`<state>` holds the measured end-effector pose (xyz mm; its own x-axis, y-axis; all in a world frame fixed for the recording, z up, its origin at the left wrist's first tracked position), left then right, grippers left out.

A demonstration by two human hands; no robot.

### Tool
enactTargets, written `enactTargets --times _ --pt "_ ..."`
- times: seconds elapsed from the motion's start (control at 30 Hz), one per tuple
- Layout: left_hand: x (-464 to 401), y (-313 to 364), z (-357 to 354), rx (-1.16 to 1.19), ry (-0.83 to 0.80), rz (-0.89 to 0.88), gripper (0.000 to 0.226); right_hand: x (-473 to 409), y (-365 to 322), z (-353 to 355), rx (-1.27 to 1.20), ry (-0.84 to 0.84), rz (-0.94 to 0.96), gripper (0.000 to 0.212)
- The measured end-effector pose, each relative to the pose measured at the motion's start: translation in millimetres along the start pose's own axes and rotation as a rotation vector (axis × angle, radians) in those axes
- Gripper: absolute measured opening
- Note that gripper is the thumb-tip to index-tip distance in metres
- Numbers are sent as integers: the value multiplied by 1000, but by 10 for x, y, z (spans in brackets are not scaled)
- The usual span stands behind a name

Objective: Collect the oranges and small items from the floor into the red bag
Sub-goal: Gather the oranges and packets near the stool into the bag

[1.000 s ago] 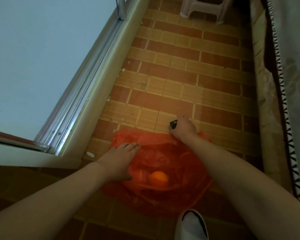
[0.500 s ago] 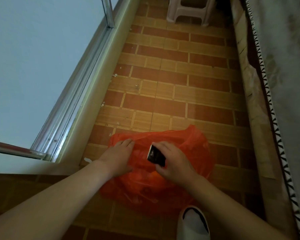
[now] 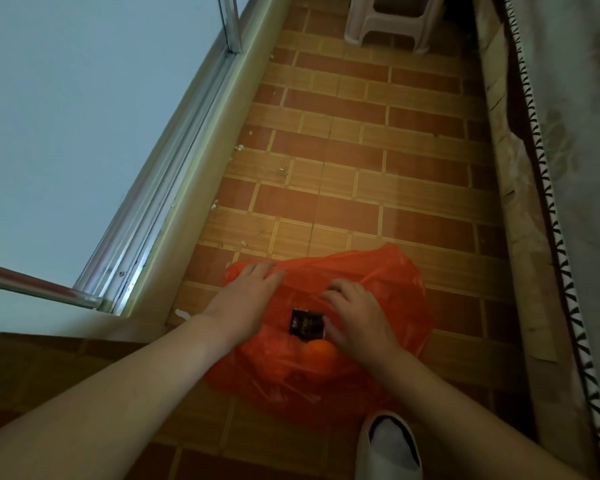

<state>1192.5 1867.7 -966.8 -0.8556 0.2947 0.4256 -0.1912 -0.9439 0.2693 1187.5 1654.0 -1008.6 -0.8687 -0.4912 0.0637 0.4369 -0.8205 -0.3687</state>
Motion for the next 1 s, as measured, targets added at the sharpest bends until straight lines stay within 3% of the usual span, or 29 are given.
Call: enactTargets --times 0.13,0.4,0.5,0.63,0.77,1.0 --pt "-68 -43 116 -46 91 107 99 -46 184 211 126 98 -141 51" --pt "-96 -107 76 -321 -64 444 91 -139 338 184 371 -80 -373 70" --pt "-85 -140 93 -315 -89 499 94 -138 390 196 429 -117 -409 59" --pt "-77 -142 102 -240 -106 529 70 -133 441 218 368 -120 -403 37" --pt "-105 -120 200 -250 -76 471 37 -169 397 192 273 -73 -301 38" --pt "-113 -122 438 -182 129 381 34 -367 204 425 147 -14 -107 34"
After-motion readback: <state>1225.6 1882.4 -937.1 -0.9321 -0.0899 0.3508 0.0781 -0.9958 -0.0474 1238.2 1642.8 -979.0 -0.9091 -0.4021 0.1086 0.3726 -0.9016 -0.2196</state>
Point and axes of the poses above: each hand's wrist, its own x-axis away from the middle knuckle, its own z-axis out of the back of the hand, y = z × x, the point moved 4 cm from there along -x, towards the middle knuckle, and after that the axes turned 3 degrees about -y, right-handed, at the moved point
